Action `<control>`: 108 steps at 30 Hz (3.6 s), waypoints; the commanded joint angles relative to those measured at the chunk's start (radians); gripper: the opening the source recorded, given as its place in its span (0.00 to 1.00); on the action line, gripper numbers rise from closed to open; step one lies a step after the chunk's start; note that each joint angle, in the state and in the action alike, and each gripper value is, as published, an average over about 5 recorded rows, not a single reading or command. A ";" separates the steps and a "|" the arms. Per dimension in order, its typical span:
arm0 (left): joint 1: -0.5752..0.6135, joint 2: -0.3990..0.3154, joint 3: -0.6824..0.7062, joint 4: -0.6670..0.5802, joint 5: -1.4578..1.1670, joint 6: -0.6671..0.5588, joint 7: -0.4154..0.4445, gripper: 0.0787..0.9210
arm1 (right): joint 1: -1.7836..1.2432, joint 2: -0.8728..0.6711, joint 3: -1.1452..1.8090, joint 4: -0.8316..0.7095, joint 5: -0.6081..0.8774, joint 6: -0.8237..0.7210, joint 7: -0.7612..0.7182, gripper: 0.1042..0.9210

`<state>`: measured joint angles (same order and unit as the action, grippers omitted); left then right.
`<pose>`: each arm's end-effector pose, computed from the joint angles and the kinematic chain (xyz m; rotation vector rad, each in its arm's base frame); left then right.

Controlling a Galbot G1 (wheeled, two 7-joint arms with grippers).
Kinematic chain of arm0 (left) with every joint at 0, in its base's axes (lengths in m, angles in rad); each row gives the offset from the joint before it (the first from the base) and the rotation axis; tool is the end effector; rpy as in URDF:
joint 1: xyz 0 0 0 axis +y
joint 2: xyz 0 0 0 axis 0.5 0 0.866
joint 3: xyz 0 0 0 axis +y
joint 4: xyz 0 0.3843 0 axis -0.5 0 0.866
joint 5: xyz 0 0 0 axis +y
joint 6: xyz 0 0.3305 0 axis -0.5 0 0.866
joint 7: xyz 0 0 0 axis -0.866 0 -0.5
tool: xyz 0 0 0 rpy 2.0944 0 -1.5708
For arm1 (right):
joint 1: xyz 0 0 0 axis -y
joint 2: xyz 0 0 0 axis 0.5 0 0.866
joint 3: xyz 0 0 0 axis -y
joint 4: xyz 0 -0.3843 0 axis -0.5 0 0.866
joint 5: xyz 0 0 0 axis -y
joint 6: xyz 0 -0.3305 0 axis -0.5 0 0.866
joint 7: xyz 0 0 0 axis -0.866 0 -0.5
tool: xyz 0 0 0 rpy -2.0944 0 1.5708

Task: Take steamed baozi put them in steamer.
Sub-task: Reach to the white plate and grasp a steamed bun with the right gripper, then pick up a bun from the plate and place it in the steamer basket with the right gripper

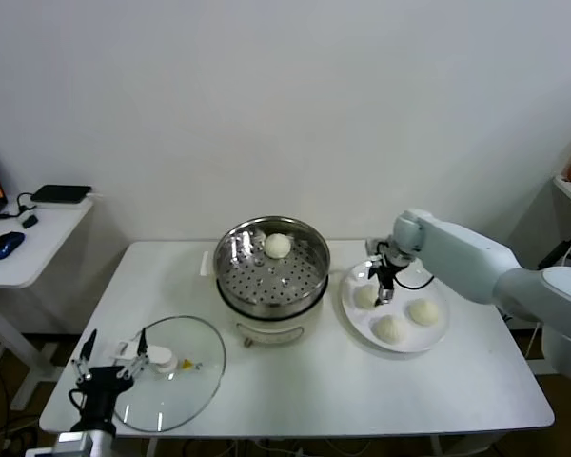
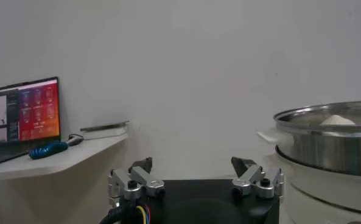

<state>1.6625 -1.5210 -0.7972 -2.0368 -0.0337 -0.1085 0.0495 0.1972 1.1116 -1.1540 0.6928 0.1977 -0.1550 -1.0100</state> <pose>0.0985 0.0914 -0.3532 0.2381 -3.0886 -0.2483 0.6231 -0.0949 -0.2347 1.2431 -1.3970 1.2728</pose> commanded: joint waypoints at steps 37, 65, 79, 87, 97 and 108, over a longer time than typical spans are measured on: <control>-0.002 0.003 -0.002 0.012 0.000 -0.003 -0.001 0.88 | -0.037 0.020 0.083 -0.045 -0.023 0.001 -0.021 0.71; 0.046 0.006 -0.013 -0.002 -0.011 -0.034 -0.008 0.88 | 0.554 -0.019 -0.228 0.210 0.423 -0.031 -0.070 0.70; 0.064 0.013 -0.004 -0.022 -0.003 -0.047 -0.013 0.88 | 0.552 0.204 -0.242 0.253 0.577 -0.111 -0.035 0.71; 0.064 0.012 -0.006 -0.048 0.002 -0.041 -0.014 0.88 | 0.421 0.367 -0.205 0.153 0.560 -0.130 -0.008 0.71; 0.060 0.008 -0.006 -0.078 -0.007 -0.025 -0.012 0.88 | 0.290 0.431 -0.192 0.088 0.482 -0.137 0.012 0.71; 0.066 0.012 -0.011 -0.067 -0.013 -0.034 -0.013 0.88 | 0.242 0.453 -0.145 -0.023 0.406 -0.120 0.005 0.70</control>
<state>1.7274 -1.5102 -0.8074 -2.1001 -0.0457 -0.1431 0.0361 0.4860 1.5323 -1.3176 0.7362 0.6419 -0.2746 -1.0090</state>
